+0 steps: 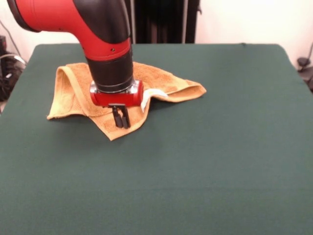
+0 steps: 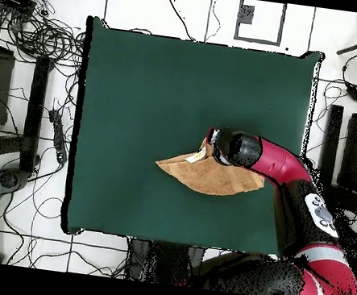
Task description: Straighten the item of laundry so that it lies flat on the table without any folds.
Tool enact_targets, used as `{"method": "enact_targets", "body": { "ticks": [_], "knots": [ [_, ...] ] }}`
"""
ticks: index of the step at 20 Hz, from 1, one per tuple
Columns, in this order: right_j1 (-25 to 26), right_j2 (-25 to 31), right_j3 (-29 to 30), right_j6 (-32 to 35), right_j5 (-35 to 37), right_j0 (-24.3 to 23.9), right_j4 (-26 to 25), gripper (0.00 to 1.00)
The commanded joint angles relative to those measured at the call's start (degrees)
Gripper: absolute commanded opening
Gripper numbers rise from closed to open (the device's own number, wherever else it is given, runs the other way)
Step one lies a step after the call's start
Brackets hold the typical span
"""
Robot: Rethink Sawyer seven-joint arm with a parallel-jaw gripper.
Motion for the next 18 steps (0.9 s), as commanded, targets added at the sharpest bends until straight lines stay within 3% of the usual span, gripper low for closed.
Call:
{"method": "enact_targets", "body": {
  "ticks": [1,4,6,7,10,18],
  "knots": [
    [9.34,0.28,7.61,10.01,-9.41,2.5,-1.47,0.0],
    [9.42,0.57,8.8,10.94,-13.6,1.89,-1.82,0.0],
    [9.86,1.81,8.99,9.25,-12.0,0.52,-1.32,0.0],
    [9.91,1.57,8.46,8.22,-10.15,0.81,-1.05,1.0],
    [10.02,1.12,7.35,7.14,-6.6,1.37,-0.56,1.0],
    [9.97,0.29,7.0,7.43,-8.09,1.96,-1.11,1.0]
  ]
}}
